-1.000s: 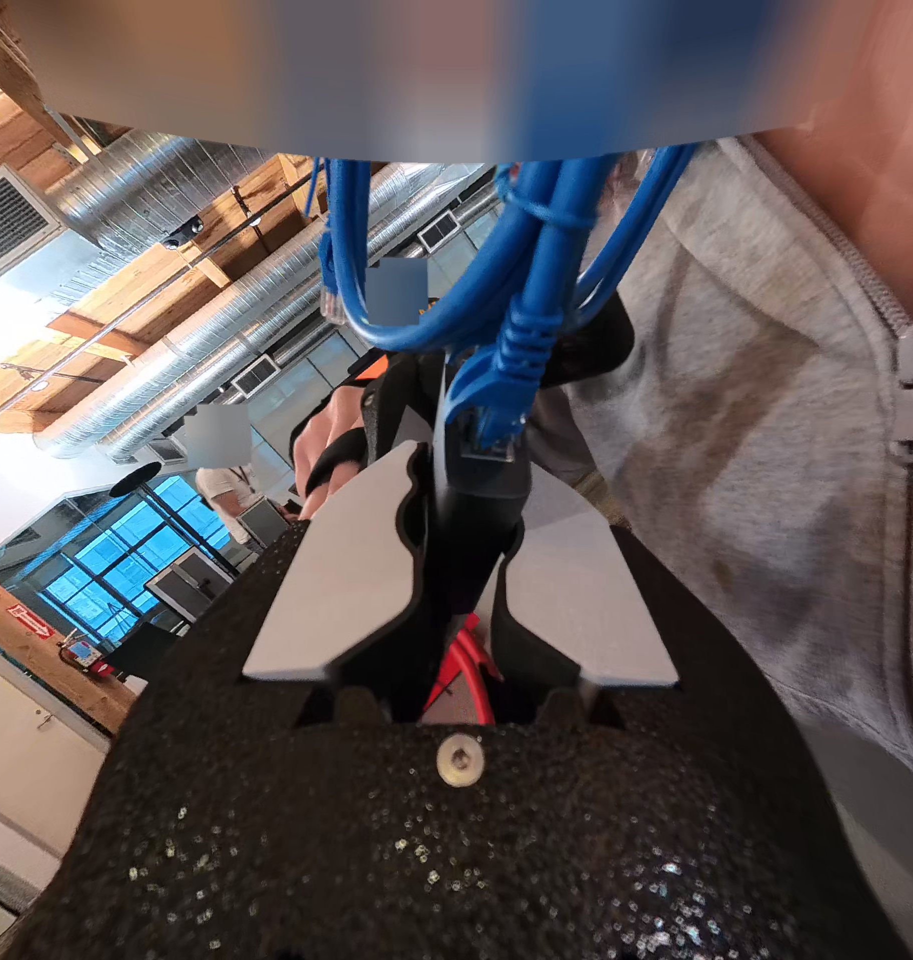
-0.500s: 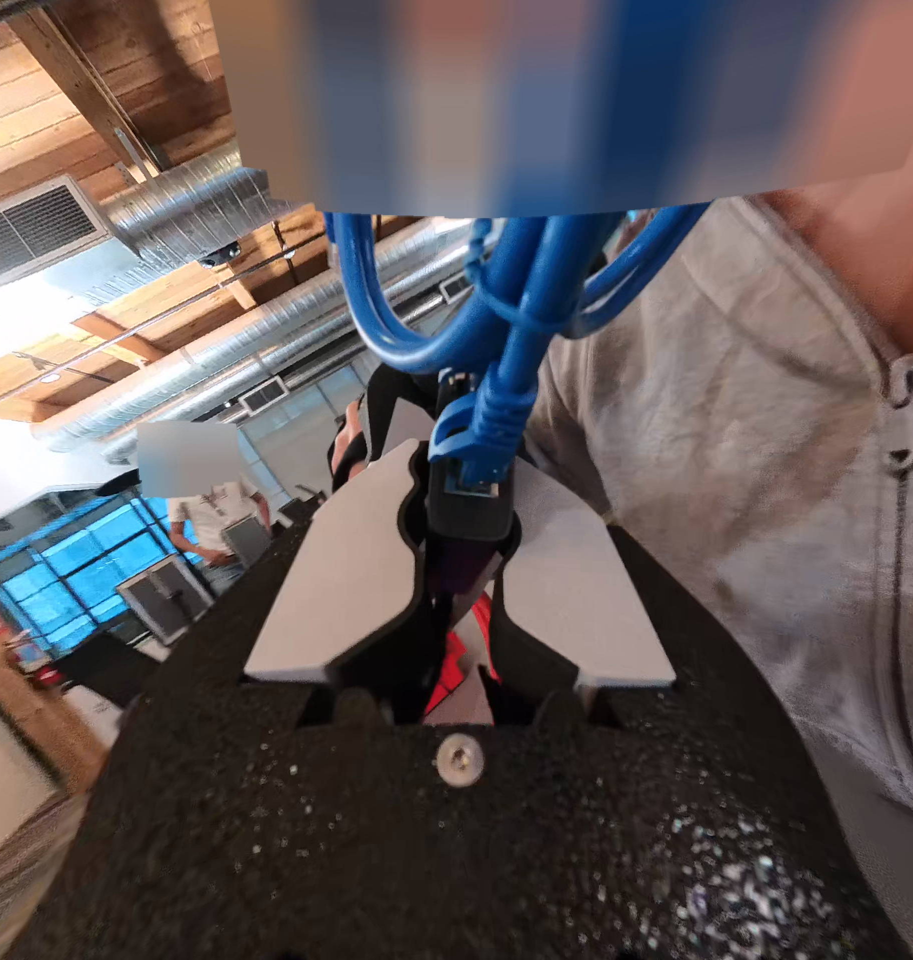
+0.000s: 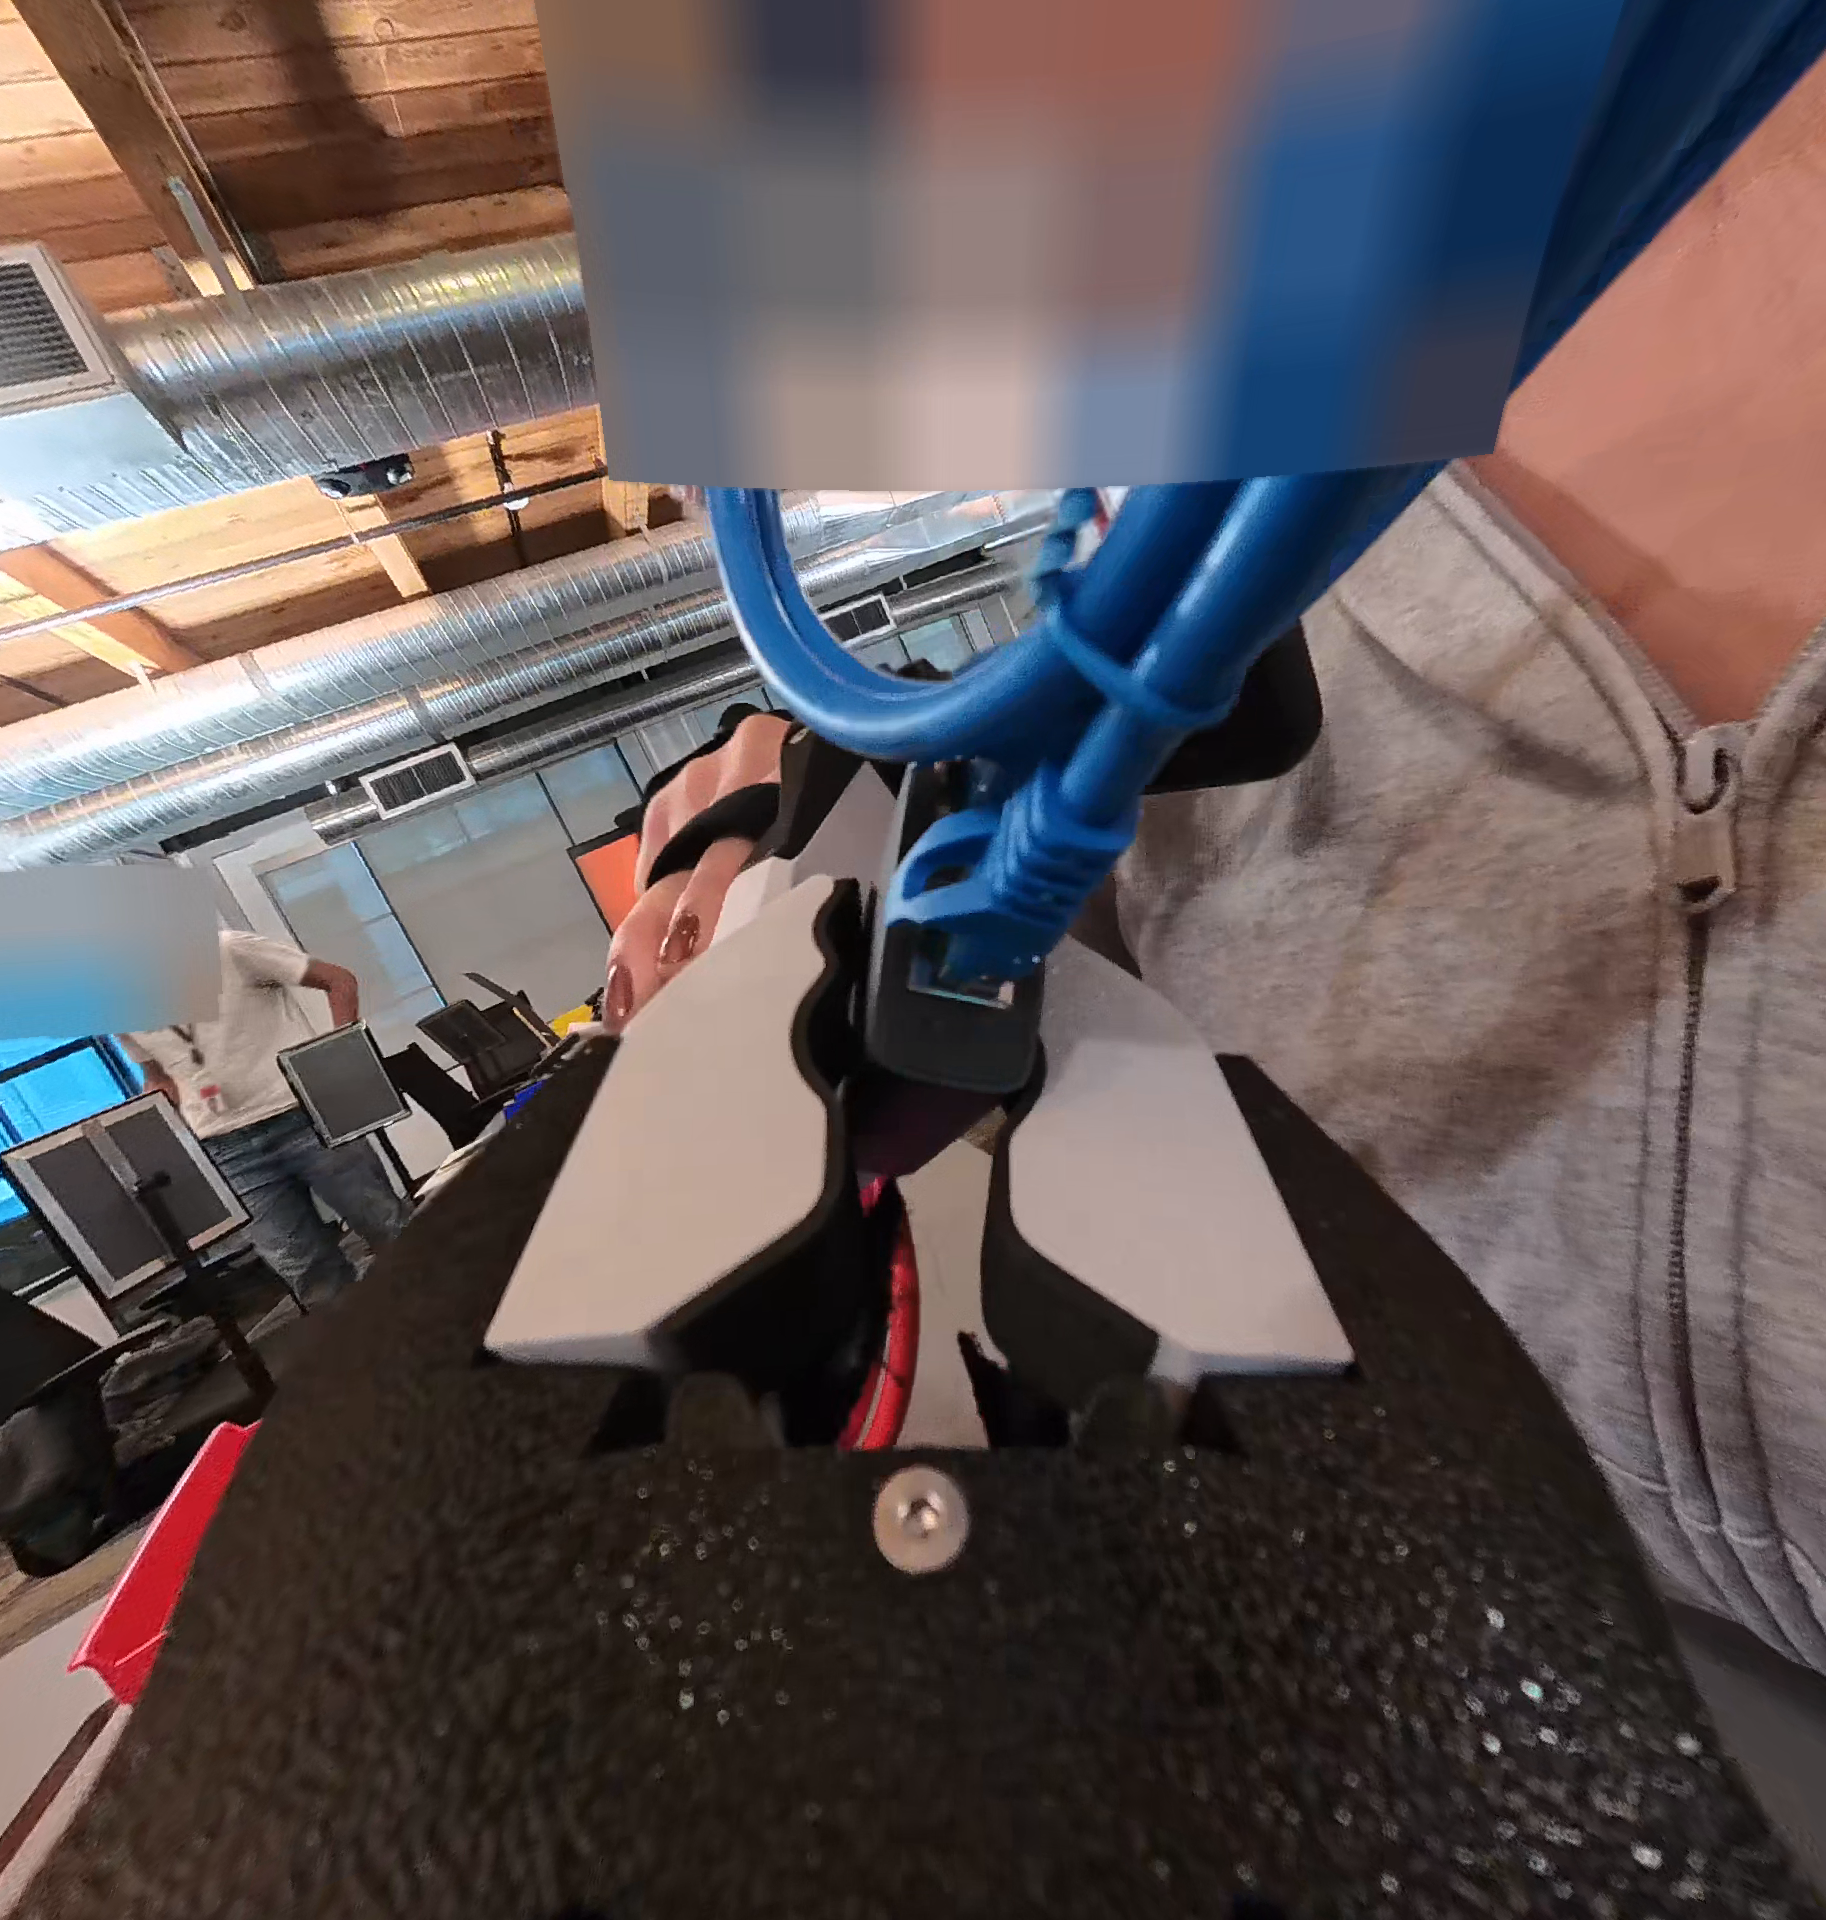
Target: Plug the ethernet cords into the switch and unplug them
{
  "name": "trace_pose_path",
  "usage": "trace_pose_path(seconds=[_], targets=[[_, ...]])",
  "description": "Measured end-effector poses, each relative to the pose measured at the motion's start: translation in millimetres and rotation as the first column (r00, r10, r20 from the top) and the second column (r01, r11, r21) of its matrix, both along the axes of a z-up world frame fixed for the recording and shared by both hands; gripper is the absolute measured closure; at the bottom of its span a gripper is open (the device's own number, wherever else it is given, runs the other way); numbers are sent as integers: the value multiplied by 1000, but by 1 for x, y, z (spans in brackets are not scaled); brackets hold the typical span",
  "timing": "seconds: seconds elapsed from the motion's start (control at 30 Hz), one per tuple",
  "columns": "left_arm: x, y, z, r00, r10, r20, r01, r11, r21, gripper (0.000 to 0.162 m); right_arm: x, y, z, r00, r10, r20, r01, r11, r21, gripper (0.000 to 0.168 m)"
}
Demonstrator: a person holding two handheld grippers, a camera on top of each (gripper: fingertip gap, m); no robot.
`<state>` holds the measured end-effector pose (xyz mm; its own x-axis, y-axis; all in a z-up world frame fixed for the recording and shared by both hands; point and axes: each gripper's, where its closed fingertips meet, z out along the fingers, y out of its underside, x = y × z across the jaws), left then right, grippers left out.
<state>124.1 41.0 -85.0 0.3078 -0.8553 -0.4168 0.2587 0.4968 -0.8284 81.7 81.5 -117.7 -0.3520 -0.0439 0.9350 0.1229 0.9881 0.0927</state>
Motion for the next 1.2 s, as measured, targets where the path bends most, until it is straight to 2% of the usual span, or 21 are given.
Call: trace_pose_path(seconds=[0.17,0.4,0.63,0.87,1.1,1.2], targets=[[4,-2,1,1000,8,-11,-8,1000,-3,139,7,-8,-3,995,30,91,-11,978,-208,158],[6,-2,0,999,22,-32,-22,1000,5,139,10,-7,-1,996,42,73,-28,984,-176,158],[-5,-2,9,997,67,39,-70,995,75,141,7,-11,-1,993,-60,106,95,928,-361,153],[-8,-1,11,993,109,40,-113,987,111,141,4,-6,0,977,-166,132,207,877,-434,148],[-6,-1,9,992,121,18,-123,985,123,141,9,-6,-2,967,-158,199,243,810,-534,137],[-6,1,8,991,133,11,-133,984,118,141,9,-4,0,979,-130,157,194,826,-529,130]])
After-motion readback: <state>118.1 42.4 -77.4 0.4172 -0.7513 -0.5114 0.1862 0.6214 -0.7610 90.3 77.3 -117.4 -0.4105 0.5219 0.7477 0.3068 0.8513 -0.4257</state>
